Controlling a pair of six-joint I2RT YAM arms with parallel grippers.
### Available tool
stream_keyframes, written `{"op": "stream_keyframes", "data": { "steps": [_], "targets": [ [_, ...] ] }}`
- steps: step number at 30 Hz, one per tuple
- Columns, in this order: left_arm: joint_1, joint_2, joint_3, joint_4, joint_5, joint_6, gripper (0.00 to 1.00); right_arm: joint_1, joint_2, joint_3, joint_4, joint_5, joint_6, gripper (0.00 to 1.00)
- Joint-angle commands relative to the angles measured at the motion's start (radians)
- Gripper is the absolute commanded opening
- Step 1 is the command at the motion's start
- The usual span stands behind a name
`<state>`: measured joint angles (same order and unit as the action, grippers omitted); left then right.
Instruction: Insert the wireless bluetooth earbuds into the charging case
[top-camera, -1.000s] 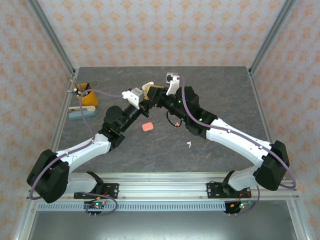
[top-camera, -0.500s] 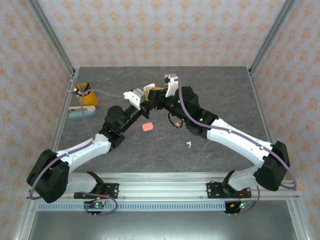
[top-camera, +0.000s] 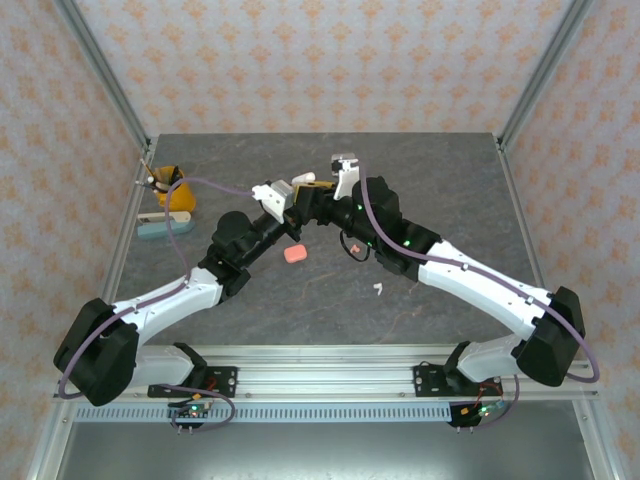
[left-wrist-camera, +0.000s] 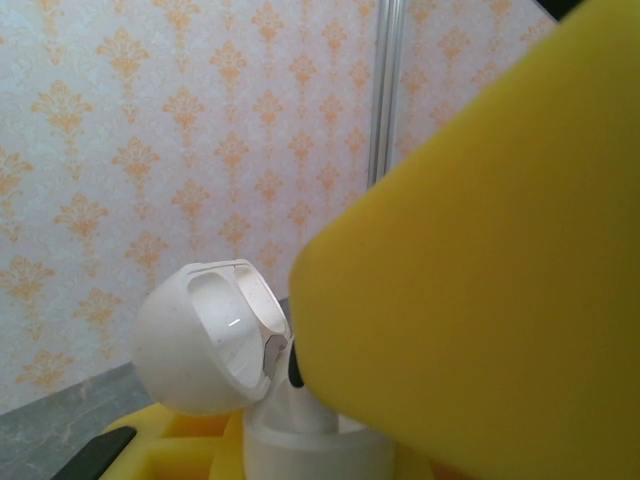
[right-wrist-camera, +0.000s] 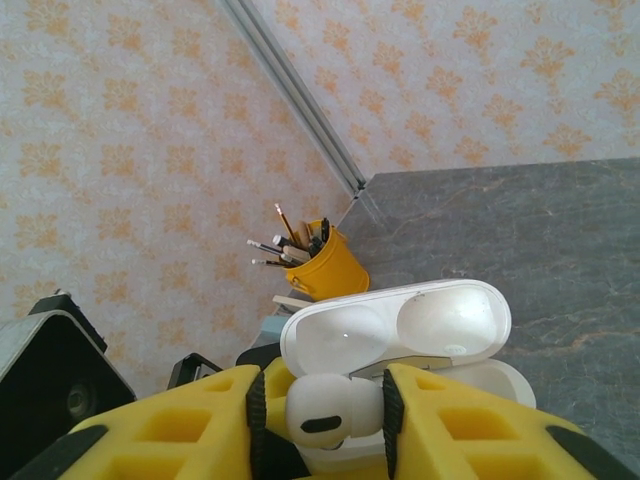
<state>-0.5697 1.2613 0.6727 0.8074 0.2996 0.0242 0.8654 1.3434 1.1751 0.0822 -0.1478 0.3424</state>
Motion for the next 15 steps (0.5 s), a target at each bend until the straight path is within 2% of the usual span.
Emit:
{"op": "stream_keyframes", "data": {
  "steps": [1, 6, 15],
  "targets": [
    [0.002, -0.045, 0.032, 0.136, -0.015, -0.004, 0.00, 0.017, 0.017, 0.008, -0.155, 0.005, 0.032, 0.40],
    [0.002, -0.056, 0.019, 0.133, -0.020, -0.003, 0.00, 0.015, 0.022, 0.027, -0.172, 0.020, 0.049, 0.41],
    [0.002, -0.060, 0.008, 0.139, -0.020, -0.006, 0.00, 0.008, 0.014, 0.037, -0.181, 0.028, 0.090, 0.49]
  ]
}}
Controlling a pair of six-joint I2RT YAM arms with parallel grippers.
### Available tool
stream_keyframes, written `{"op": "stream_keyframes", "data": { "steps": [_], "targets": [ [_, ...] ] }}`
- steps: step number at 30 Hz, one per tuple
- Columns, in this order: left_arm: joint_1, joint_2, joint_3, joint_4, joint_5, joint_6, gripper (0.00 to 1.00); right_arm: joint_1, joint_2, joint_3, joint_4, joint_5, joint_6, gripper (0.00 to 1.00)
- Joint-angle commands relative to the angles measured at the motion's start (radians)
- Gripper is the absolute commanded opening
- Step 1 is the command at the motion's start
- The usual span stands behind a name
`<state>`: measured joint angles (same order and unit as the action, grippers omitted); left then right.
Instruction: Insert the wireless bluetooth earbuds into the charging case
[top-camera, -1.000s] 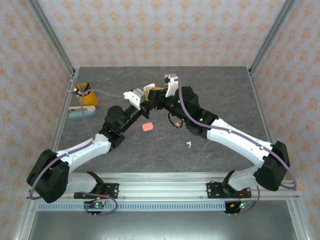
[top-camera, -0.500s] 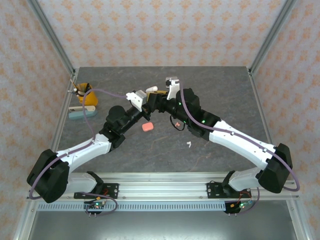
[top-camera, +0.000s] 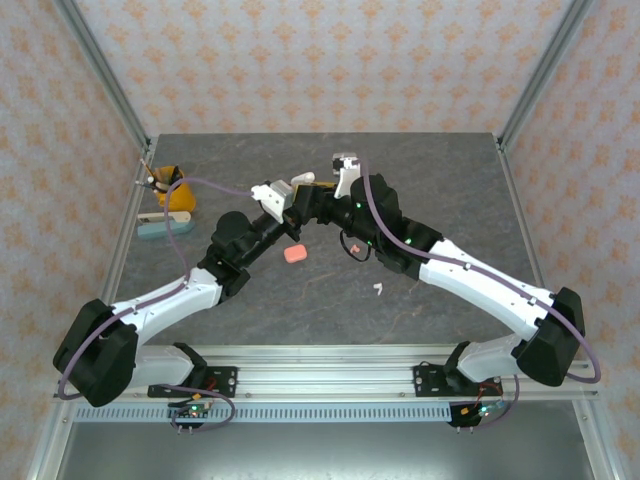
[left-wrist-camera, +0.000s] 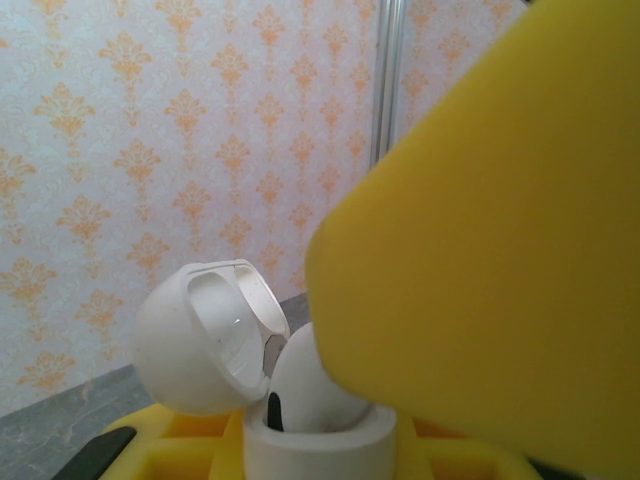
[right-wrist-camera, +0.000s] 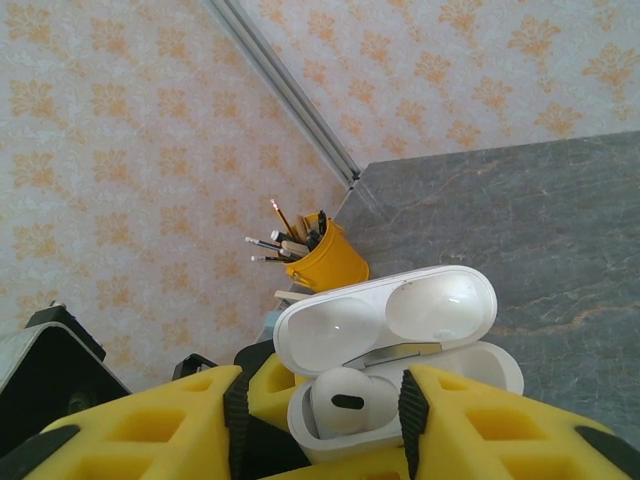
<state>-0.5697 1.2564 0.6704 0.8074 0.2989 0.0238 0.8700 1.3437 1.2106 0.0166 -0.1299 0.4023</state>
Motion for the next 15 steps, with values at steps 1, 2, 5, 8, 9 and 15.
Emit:
{"op": "stream_keyframes", "data": {
  "steps": [1, 2, 5, 8, 9, 15],
  "targets": [
    [0.002, -0.056, 0.009, 0.139, -0.020, -0.005, 0.00, 0.002, 0.013, 0.001, -0.116, 0.010, 0.036, 0.51],
    [0.002, -0.057, 0.008, 0.139, -0.019, -0.005, 0.00, -0.001, 0.011, 0.001, -0.113, 0.011, 0.043, 0.55],
    [0.002, -0.063, -0.003, 0.138, -0.022, -0.005, 0.00, -0.012, -0.010, 0.000, -0.116, 0.023, 0.064, 0.68],
    [0.002, -0.073, -0.016, 0.135, -0.025, -0.004, 0.00, -0.035, -0.053, -0.005, -0.126, 0.033, 0.094, 0.75],
    [0.002, -0.076, -0.021, 0.134, -0.026, -0.002, 0.00, -0.044, -0.071, -0.008, -0.133, 0.036, 0.102, 0.76],
    [0.002, -0.105, -0.055, 0.125, -0.024, 0.005, 0.00, -0.116, -0.228, -0.062, -0.235, 0.120, 0.174, 0.80]
  ]
}}
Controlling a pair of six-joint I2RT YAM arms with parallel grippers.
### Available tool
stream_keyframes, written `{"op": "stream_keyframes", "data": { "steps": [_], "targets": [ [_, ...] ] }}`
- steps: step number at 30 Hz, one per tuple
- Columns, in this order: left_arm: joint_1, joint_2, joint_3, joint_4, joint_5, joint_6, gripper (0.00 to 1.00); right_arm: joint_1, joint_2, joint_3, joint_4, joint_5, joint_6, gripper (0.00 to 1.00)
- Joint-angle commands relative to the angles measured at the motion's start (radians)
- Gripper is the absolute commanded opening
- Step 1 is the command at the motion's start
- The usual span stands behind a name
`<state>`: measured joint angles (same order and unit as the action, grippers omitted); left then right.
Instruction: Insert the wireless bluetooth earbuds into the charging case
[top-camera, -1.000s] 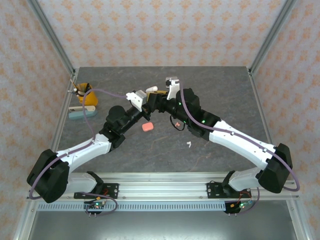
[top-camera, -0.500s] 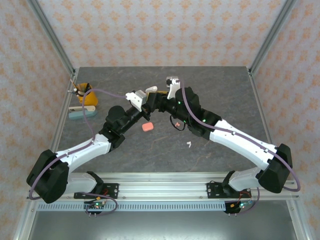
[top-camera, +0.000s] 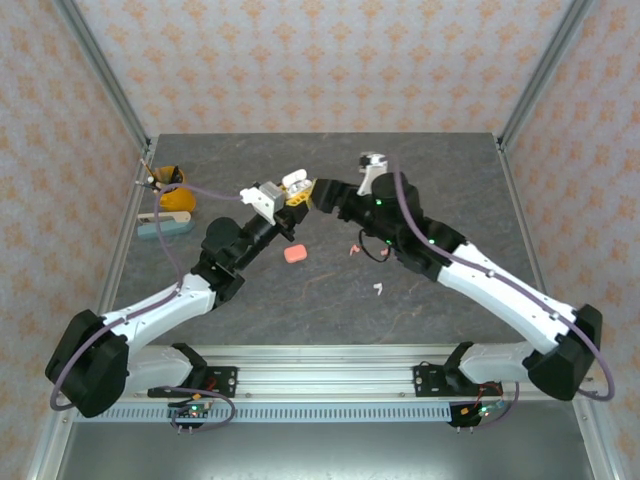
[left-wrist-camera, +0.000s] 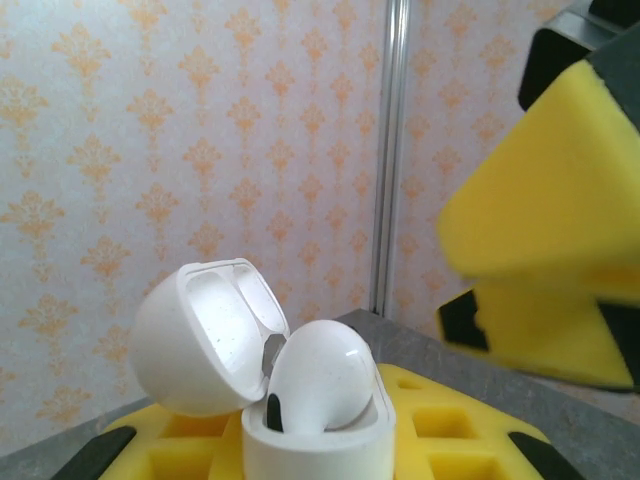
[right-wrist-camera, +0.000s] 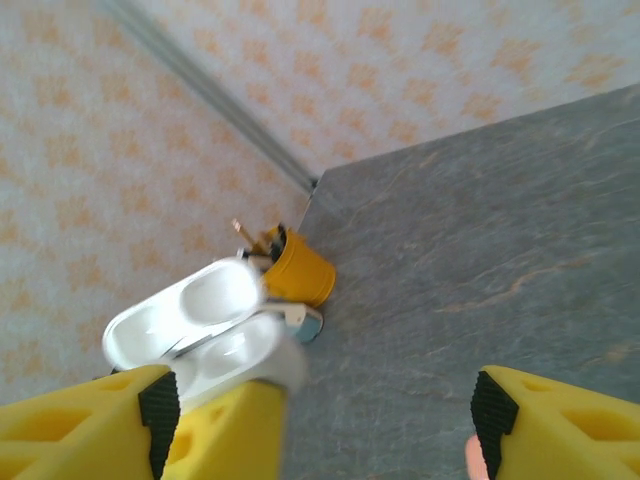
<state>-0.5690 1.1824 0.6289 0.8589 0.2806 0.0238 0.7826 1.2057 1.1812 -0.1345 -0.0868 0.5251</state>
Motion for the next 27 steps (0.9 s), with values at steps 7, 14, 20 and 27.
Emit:
{"op": "stream_keyframes", "data": {
  "steps": [7, 14, 20, 27],
  "targets": [
    [0.001, -0.059, -0.037, 0.063, -0.006, 0.016, 0.00, -0.081, -0.256, -0.168, -0.183, 0.133, 0.121, 0.82],
    [0.001, -0.074, -0.047, 0.051, 0.009, 0.021, 0.00, -0.088, -0.226, -0.161, -0.399, 0.169, 0.179, 0.78],
    [0.001, -0.069, -0.049, 0.028, 0.048, 0.021, 0.00, -0.074, -0.124, 0.002, -0.468, 0.074, 0.125, 0.65],
    [0.001, -0.066, -0.061, 0.019, 0.070, 0.010, 0.00, 0.017, 0.000, 0.221, -0.511, 0.053, 0.039, 0.35]
  ]
}}
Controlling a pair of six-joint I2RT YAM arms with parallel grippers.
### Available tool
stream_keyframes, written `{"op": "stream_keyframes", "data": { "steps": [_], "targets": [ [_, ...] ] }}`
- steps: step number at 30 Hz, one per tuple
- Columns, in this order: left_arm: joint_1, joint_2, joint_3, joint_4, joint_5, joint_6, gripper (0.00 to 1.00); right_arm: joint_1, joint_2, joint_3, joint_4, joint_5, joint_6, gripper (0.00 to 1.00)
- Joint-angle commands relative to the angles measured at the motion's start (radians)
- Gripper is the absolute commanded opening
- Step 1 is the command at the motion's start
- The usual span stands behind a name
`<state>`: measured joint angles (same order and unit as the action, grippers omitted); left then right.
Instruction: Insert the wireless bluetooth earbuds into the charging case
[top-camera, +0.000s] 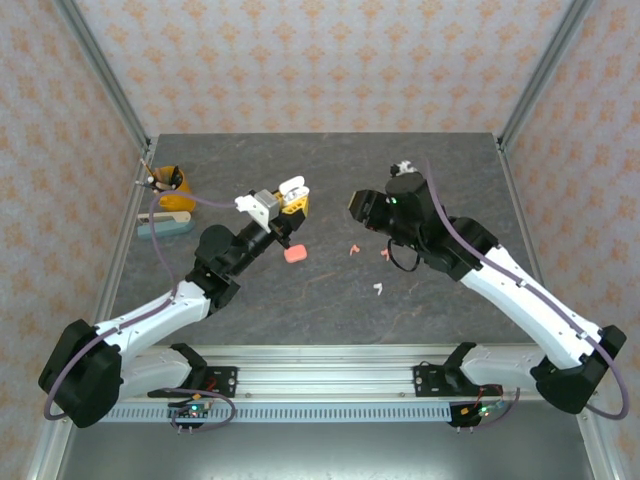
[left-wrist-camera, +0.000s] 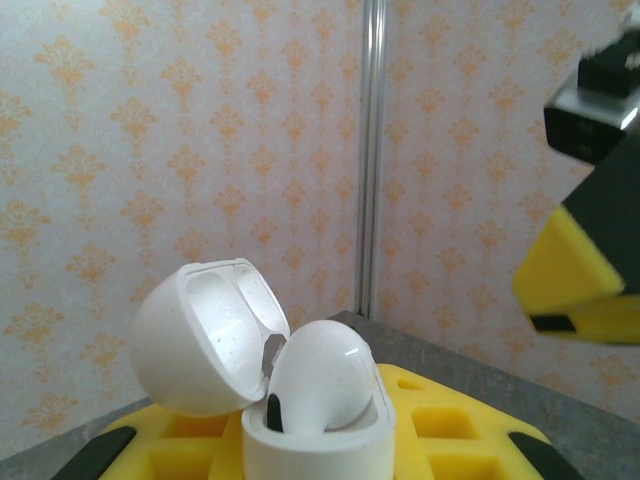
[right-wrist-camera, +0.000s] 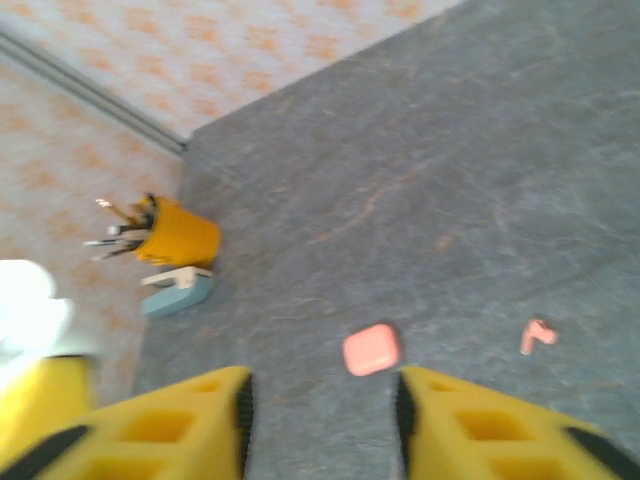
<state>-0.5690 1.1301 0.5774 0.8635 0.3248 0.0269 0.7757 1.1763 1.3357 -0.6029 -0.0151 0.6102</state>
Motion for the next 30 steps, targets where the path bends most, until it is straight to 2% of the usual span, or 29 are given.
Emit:
{"op": "stream_keyframes", "data": {
  "steps": [1, 4, 11, 30],
  "targets": [
    [0.000, -0.011, -0.010, 0.013, 0.028, 0.006, 0.00, 0.033, 0.047, 0.091, -0.045, -0.029, -0.052, 0.30],
    [0.001, -0.008, -0.007, 0.008, 0.031, 0.006, 0.00, 0.055, 0.098, 0.156, -0.044, -0.064, -0.072, 0.20],
    [0.001, -0.001, -0.001, -0.004, 0.036, 0.007, 0.00, 0.101, 0.211, 0.255, -0.049, -0.101, -0.106, 0.09],
    [0.001, 0.015, -0.006, -0.003, 0.039, 0.003, 0.00, 0.122, 0.282, 0.346, -0.037, -0.123, -0.123, 0.06]
  ]
}}
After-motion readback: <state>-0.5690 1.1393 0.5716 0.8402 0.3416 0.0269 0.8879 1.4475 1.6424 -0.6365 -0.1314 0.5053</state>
